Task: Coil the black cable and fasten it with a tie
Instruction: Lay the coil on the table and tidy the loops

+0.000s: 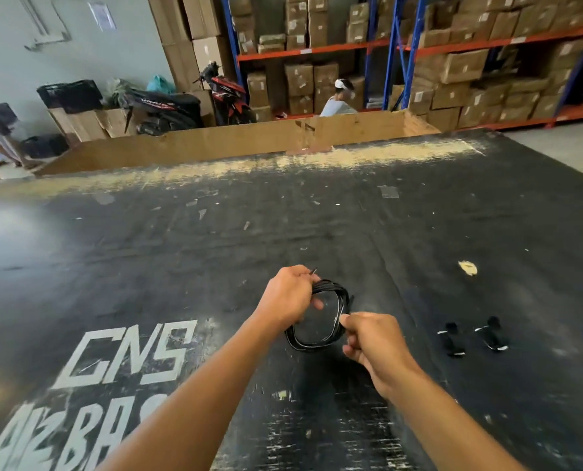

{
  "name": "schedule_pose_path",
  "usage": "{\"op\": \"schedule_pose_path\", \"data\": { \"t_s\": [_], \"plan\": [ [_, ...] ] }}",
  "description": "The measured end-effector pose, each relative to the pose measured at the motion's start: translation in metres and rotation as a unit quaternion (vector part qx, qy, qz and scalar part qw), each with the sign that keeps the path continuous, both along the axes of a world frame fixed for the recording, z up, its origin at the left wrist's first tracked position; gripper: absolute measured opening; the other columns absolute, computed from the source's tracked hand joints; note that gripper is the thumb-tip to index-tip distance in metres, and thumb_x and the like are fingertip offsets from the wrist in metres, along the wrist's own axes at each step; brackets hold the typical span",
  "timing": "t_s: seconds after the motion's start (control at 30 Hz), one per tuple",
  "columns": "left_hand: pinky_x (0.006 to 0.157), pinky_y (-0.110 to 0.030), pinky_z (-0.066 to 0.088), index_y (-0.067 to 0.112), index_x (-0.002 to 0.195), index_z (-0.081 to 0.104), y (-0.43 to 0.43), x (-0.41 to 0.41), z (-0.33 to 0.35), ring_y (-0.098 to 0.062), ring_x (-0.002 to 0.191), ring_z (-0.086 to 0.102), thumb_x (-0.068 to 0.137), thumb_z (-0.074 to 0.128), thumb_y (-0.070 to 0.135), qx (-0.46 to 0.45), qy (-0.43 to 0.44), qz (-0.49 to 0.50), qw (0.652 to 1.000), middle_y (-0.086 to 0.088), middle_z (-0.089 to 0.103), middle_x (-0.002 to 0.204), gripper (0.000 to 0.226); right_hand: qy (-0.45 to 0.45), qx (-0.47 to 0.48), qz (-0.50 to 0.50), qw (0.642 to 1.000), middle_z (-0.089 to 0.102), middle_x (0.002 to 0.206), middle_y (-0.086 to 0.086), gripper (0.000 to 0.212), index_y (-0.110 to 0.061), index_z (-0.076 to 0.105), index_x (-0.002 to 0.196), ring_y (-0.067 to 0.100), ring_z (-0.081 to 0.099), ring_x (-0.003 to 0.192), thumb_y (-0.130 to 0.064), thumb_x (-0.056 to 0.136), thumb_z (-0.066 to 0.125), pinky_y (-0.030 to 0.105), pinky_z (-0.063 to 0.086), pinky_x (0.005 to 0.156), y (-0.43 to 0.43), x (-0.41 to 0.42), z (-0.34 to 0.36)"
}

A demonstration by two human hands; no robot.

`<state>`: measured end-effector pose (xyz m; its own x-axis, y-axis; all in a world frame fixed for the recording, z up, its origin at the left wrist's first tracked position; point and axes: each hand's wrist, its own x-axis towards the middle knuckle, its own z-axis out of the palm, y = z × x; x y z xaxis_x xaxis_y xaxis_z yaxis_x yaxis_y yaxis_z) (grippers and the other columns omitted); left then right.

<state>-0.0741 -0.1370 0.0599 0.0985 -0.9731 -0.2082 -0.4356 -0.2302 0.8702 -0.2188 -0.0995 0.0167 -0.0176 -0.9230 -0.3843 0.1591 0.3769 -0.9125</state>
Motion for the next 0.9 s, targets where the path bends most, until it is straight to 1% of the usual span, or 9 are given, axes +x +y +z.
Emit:
{"op": "schedule_pose_path", "data": {
  "t_s": [0.1, 0.23, 0.4, 0.57, 0.67, 0.7, 0.77, 0.83, 0.9],
  "plan": [
    [0.039, -0.018, 0.033, 0.032, 0.08, 0.062, 0.003, -0.007, 0.0, -0.011, 0.043, 0.047, 0.098, 0.036, 0.02, -0.008, -0.04, -0.014, 0.999, 0.005, 0.064, 0.051, 0.033, -0.005, -0.003, -0.005, 1.0, 0.041, 0.056, -0.001, 0.023, -0.011, 0.058, 0.065, 0.011, 0.04, 0.053, -0.003, 0.087, 0.062, 0.027, 0.044, 0.053, -0.002, -0.005, -0.001],
    [0.058, -0.034, 0.037, 0.016, 0.064, 0.044, 0.014, -0.017, 0.001, -0.026, 0.058, 0.041, 0.096, 0.036, 0.025, 0.006, -0.113, -0.077, 0.991, -0.007, 0.051, 0.064, 0.035, -0.016, 0.019, 0.002, 1.0, 0.044, 0.054, -0.002, 0.022, -0.01, 0.059, 0.067, 0.011, 0.042, 0.051, -0.003, 0.087, 0.062, 0.028, 0.046, 0.055, 0.002, -0.016, -0.003],
    [0.056, -0.033, 0.036, -0.006, 0.086, 0.06, 0.027, -0.016, 0.009, -0.024, 0.056, 0.039, 0.101, 0.036, 0.029, 0.001, -0.136, -0.088, 0.987, -0.007, 0.048, 0.066, 0.045, 0.012, -0.003, 0.046, 0.999, 0.052, 0.056, -0.004, 0.022, -0.015, 0.061, 0.067, 0.011, 0.048, 0.055, -0.008, 0.089, 0.062, 0.026, 0.045, 0.053, 0.02, -0.021, -0.004],
    [0.049, -0.027, 0.033, 0.009, 0.069, 0.06, 0.028, -0.025, 0.025, -0.021, 0.051, 0.038, 0.098, 0.039, 0.024, -0.042, -0.152, -0.114, 0.981, -0.003, 0.048, 0.06, 0.039, 0.007, -0.053, 0.051, 0.997, 0.053, 0.069, 0.005, 0.031, -0.019, 0.055, 0.062, 0.013, 0.052, 0.063, -0.011, 0.09, 0.062, 0.027, 0.044, 0.055, 0.027, -0.03, 0.012],
    [0.045, -0.027, 0.03, 0.014, 0.064, 0.05, 0.028, -0.024, 0.038, -0.019, 0.051, 0.037, 0.097, 0.04, 0.02, -0.064, -0.159, -0.125, 0.977, 0.0, 0.047, 0.059, 0.035, 0.001, -0.068, 0.05, 0.996, 0.058, 0.079, 0.009, 0.014, -0.012, 0.066, 0.074, 0.015, 0.055, 0.066, -0.011, 0.088, 0.063, 0.027, 0.045, 0.056, 0.029, -0.034, 0.03],
    [0.047, -0.028, 0.031, 0.013, 0.069, 0.051, 0.027, -0.023, 0.042, -0.02, 0.055, 0.04, 0.097, 0.04, 0.019, -0.068, -0.154, -0.132, 0.977, 0.0, 0.048, 0.061, 0.03, -0.004, -0.072, 0.047, 0.996, 0.062, 0.083, 0.009, 0.008, -0.008, 0.069, 0.086, 0.015, 0.057, 0.069, -0.012, 0.087, 0.063, 0.027, 0.046, 0.058, 0.03, -0.035, 0.037],
    [0.045, -0.027, 0.033, 0.015, 0.095, 0.059, 0.027, -0.021, 0.051, -0.024, 0.066, 0.053, 0.097, 0.04, 0.018, -0.061, -0.133, -0.143, 0.979, 0.0, 0.055, 0.071, 0.019, 0.012, -0.099, 0.032, 0.994, 0.07, 0.097, 0.006, 0.028, -0.012, 0.065, 0.115, 0.018, 0.065, 0.082, -0.014, 0.088, 0.063, 0.029, 0.05, 0.064, 0.027, -0.04, 0.049],
    [0.045, -0.025, 0.036, 0.02, 0.125, 0.05, 0.029, -0.019, 0.056, -0.028, 0.084, 0.064, 0.098, 0.041, 0.02, -0.041, -0.116, -0.155, 0.98, -0.005, 0.061, 0.089, 0.029, 0.06, -0.157, 0.045, 0.985, 0.073, 0.107, 0.001, 0.04, -0.027, 0.059, 0.128, 0.016, 0.069, 0.098, -0.014, 0.09, 0.064, 0.03, 0.055, 0.072, 0.025, -0.043, 0.063],
    [0.043, -0.023, 0.036, 0.019, 0.138, 0.039, 0.032, -0.018, 0.058, -0.029, 0.086, 0.065, 0.098, 0.041, 0.02, -0.022, -0.098, -0.179, 0.979, -0.01, 0.061, 0.09, 0.04, 0.089, -0.208, 0.08, 0.971, 0.072, 0.112, -0.002, 0.044, -0.03, 0.058, 0.131, 0.009, 0.068, 0.101, -0.012, 0.091, 0.065, 0.027, 0.056, 0.077, 0.025, -0.042, 0.072]
  ]
}}
